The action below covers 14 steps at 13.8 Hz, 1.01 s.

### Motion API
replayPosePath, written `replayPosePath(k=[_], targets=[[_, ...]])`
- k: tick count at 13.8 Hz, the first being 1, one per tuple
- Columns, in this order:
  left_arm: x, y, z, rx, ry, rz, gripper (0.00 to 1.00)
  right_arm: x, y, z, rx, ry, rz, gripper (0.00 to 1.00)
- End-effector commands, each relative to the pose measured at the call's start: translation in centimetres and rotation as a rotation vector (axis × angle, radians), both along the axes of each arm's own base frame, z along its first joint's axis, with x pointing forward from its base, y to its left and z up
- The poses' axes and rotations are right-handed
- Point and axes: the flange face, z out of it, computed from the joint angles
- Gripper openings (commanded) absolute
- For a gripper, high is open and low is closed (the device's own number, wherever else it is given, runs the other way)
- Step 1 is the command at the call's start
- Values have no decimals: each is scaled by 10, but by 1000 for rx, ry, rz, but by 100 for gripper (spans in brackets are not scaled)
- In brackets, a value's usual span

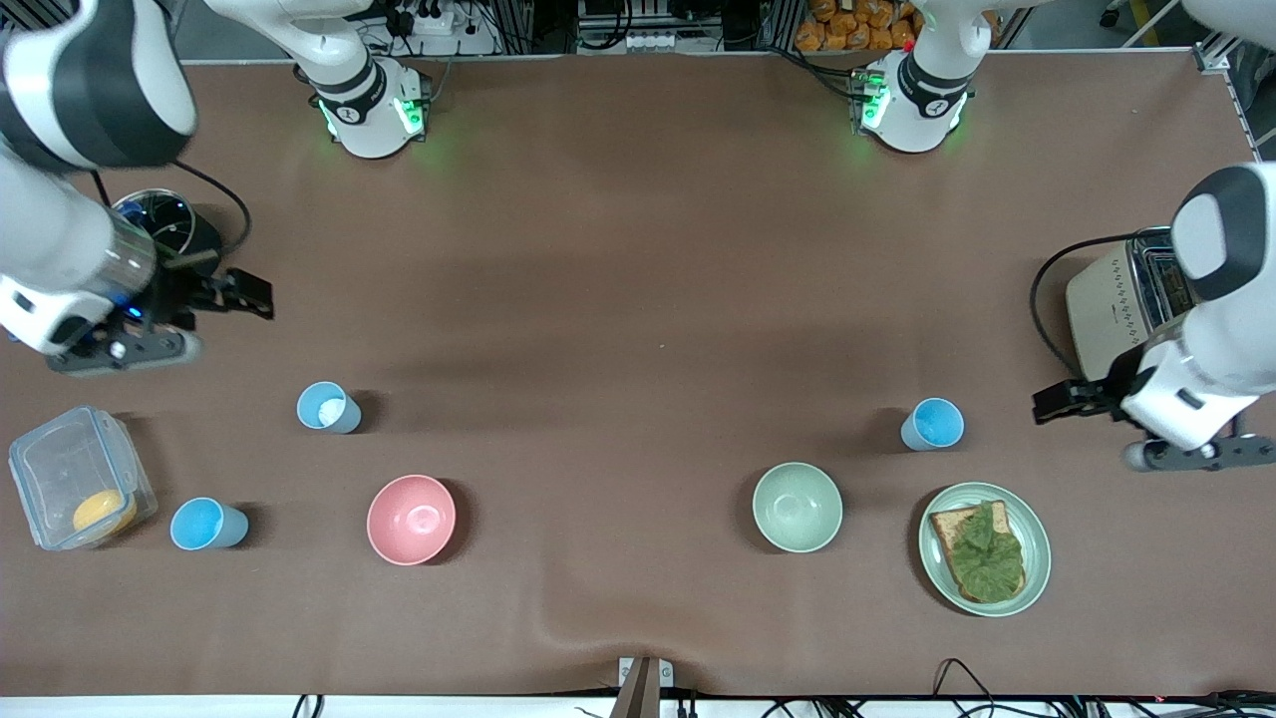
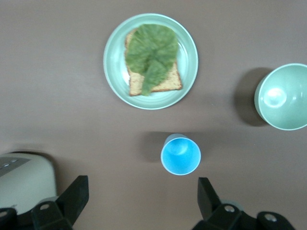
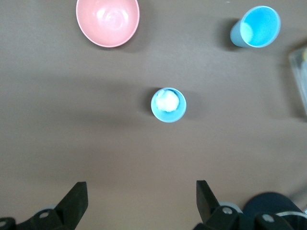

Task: Stack blue cups with both arms
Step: 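Grasp the tissue cup with the right gripper while the left gripper grasps the blue cup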

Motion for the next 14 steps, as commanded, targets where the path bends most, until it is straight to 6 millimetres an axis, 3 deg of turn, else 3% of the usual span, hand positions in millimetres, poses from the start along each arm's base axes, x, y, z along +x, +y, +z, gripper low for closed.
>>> replayPosePath(k=[1, 5, 8, 11, 14], targets=[[10, -26, -23, 24, -2, -40, 100, 17, 11, -31, -19, -4, 16, 100], [12, -23, -49, 45, 32, -48, 100, 28, 12, -97, -19, -15, 3, 100], [4, -25, -86, 42, 38, -39, 100, 28, 12, -148, -26, -47, 2, 100], [-2, -24, -105, 39, 22, -41, 100, 23, 30, -197, -124, -44, -10, 100], [-3, -31, -128, 29, -3, -49, 100, 11, 33, -234, -150, -72, -28, 100]])
